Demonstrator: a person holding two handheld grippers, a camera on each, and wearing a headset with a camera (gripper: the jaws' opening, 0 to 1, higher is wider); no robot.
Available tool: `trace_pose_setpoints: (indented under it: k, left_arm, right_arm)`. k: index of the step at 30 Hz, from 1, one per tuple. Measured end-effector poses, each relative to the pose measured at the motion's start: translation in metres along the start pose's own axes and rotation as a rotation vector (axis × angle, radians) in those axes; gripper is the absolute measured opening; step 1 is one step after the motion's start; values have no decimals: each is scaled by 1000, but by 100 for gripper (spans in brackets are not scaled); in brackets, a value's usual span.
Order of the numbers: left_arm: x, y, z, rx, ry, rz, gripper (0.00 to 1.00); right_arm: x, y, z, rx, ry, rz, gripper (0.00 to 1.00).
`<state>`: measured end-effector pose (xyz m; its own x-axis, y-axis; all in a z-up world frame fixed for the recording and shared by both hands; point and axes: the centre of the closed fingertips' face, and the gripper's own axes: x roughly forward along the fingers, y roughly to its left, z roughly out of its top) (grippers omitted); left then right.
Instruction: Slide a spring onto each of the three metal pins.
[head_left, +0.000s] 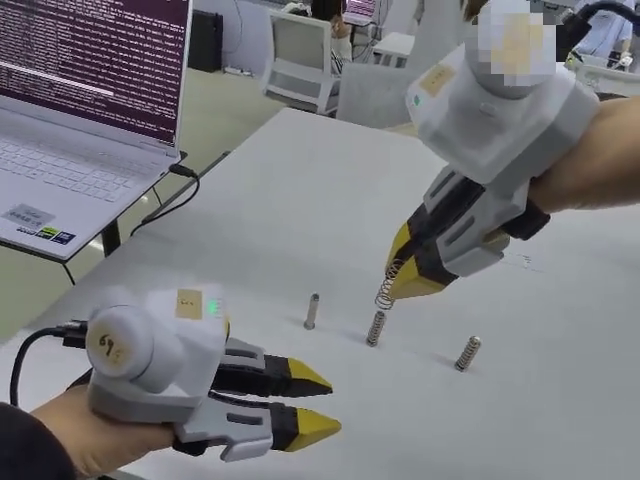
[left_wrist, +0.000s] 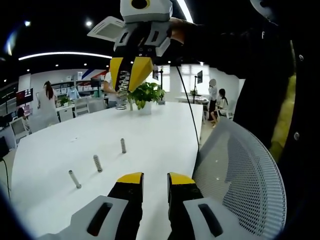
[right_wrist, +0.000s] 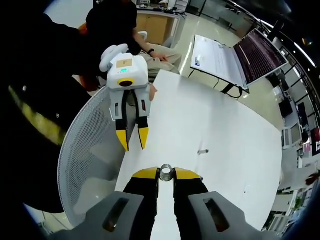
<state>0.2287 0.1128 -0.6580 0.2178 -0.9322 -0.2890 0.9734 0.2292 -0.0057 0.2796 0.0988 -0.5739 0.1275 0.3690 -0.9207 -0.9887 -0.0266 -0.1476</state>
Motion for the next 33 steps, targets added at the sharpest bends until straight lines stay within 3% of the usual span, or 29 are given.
trace_pose_setpoints:
  k: [10,21,33]
  left_arm:
    - [-4,11,-6,-29,-9,21,12]
    - [-2,13,-15,-62,-17,28,12]
    - [-7,28,-26,-99,-31,82,14]
  right_arm:
    - [28,-38,2,54,-24,-7,8]
    - [55,-65,1,112,-36,11,8]
    - [79,-80,-6,135,-16,18,8]
